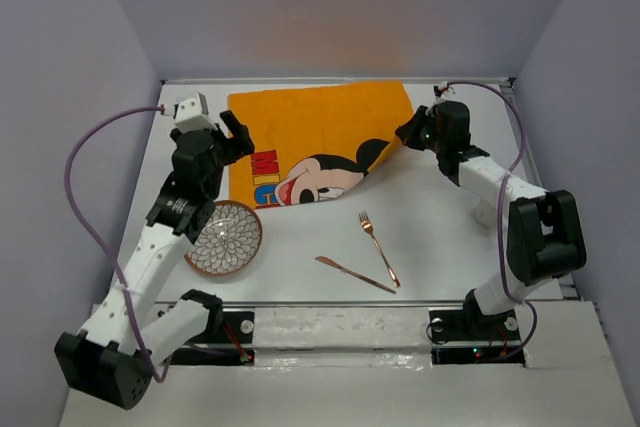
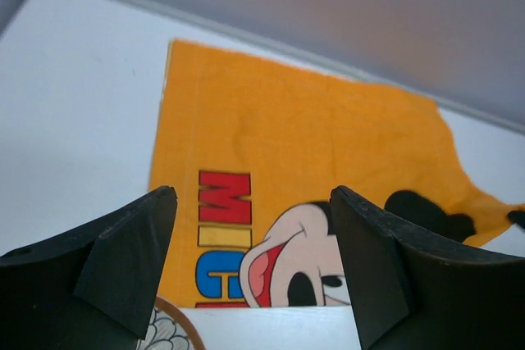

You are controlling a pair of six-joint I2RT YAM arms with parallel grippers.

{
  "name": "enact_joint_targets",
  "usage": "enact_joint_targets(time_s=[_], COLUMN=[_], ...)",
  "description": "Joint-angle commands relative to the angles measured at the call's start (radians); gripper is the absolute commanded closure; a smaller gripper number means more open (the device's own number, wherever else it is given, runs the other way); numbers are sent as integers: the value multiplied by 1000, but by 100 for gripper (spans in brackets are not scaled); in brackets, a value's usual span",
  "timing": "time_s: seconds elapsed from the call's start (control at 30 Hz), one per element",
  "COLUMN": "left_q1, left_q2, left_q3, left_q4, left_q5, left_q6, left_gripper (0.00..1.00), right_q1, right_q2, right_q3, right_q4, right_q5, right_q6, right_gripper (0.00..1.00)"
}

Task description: Set the dinner table for one person

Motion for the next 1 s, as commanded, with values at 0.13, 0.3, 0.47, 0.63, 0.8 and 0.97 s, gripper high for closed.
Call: enact_joint_targets(time_s=[0.13,0.3,0.47,0.63,0.8,0.97], left_q1=[179,225,243,250,253,253], left_q2=[241,447,569,750,858,930], left_q3=[-214,-196,-159,-72,-23,74], left_q4=[224,253,273,224,221,206], left_q5=[198,214,257,274,278,300], left_q6=[-124,-131,-130,-102,-99,-84], left_gripper=[16,19,22,27,46,94], right_q1=[-8,-8,-8,-8,-8,-8], right_q2=[-60,-54,-44,-37,-37,-47], right_q3=[6,6,12,16,17,12], right_q4=[68,68,68,70,70,68], right_q5=[-38,-41,-48,-50,-44,-27], right_q6=[4,2,7,5,4,-2], right_gripper=[100,100,100,100,100,100])
